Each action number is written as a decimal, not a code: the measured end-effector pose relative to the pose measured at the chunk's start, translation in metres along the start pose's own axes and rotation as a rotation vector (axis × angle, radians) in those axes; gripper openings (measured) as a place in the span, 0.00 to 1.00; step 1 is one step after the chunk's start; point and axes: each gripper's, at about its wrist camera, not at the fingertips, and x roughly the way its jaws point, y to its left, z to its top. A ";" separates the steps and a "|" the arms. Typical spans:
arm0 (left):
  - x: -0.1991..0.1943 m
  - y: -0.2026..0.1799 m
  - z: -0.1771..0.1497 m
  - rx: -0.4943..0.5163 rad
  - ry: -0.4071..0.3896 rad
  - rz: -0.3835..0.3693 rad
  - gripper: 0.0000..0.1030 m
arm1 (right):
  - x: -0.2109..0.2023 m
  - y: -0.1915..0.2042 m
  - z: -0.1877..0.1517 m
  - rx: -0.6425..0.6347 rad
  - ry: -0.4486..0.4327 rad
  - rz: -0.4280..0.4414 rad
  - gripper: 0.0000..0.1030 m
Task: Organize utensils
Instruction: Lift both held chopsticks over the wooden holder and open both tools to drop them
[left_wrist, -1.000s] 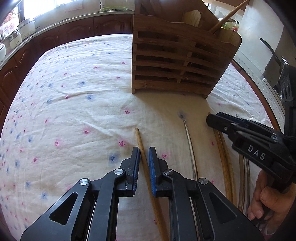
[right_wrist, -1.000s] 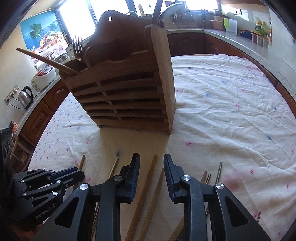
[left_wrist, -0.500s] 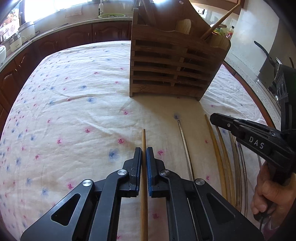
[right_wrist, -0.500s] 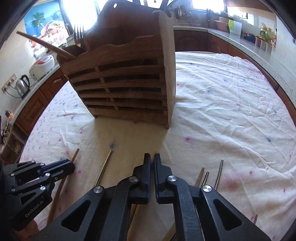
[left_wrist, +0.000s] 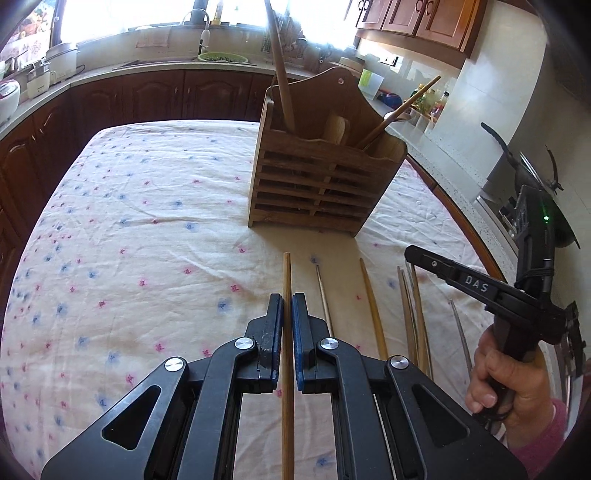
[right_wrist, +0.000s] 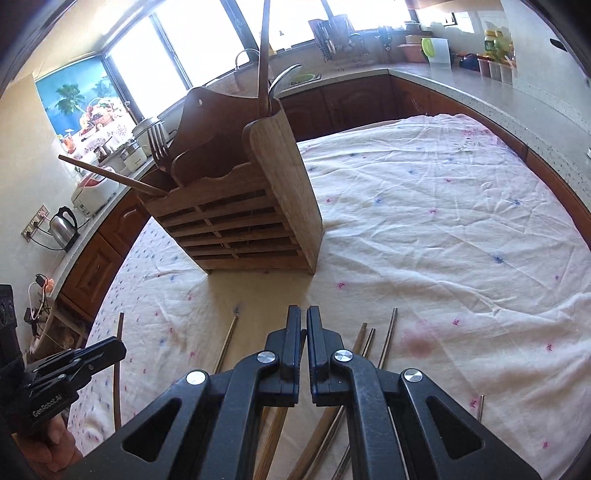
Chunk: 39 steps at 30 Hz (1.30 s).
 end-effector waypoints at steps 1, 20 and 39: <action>-0.002 -0.001 0.000 -0.001 -0.002 -0.004 0.04 | 0.003 0.002 0.000 -0.007 0.008 -0.009 0.03; -0.013 -0.001 -0.013 -0.022 -0.011 -0.026 0.04 | 0.031 0.031 -0.044 -0.188 0.117 -0.198 0.18; -0.094 -0.005 0.001 -0.014 -0.174 -0.074 0.04 | -0.127 0.044 -0.005 -0.076 -0.182 0.067 0.05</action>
